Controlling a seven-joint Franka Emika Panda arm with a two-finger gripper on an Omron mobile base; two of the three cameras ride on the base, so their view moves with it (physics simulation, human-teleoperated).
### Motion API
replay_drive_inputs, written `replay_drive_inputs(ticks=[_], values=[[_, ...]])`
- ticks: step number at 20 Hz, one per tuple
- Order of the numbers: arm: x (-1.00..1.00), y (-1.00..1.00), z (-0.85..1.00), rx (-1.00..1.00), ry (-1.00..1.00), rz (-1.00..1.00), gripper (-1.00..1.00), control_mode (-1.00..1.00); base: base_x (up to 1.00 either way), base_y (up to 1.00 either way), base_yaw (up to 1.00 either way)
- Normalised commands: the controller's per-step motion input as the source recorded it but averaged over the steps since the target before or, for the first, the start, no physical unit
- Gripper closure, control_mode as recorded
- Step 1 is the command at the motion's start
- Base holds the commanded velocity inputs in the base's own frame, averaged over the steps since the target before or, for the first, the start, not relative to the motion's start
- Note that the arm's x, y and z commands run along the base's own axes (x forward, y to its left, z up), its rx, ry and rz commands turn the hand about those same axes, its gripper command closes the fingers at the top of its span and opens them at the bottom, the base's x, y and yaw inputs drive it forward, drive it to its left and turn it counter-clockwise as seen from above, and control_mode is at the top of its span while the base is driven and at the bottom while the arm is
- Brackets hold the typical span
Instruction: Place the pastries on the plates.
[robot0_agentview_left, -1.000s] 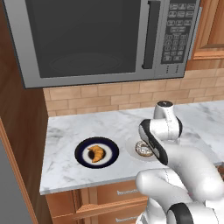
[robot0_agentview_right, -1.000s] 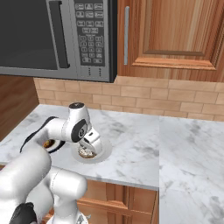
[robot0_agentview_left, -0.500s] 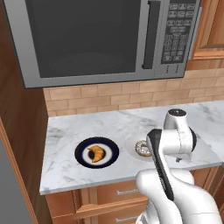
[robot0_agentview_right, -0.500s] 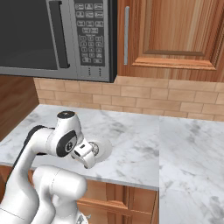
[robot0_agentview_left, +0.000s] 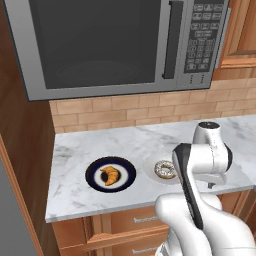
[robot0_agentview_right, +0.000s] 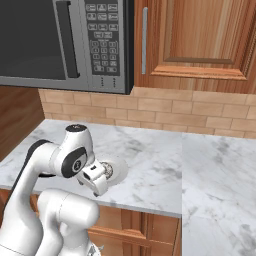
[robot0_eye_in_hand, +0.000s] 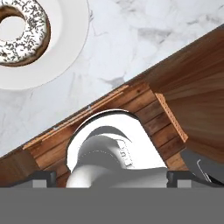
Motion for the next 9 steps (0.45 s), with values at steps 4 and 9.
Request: replay_drive_inputs(ticks=[4, 9], values=[[0.0, 0.18, 0.0, -0.01, 0.0, 0.02, -1.0, -1.0, 0.0, 0.0, 0.0], [0.0, 0.46, 0.0, -0.03, -0.09, 0.09, -1.0, -1.0, 0.0, 0.0, 0.0]])
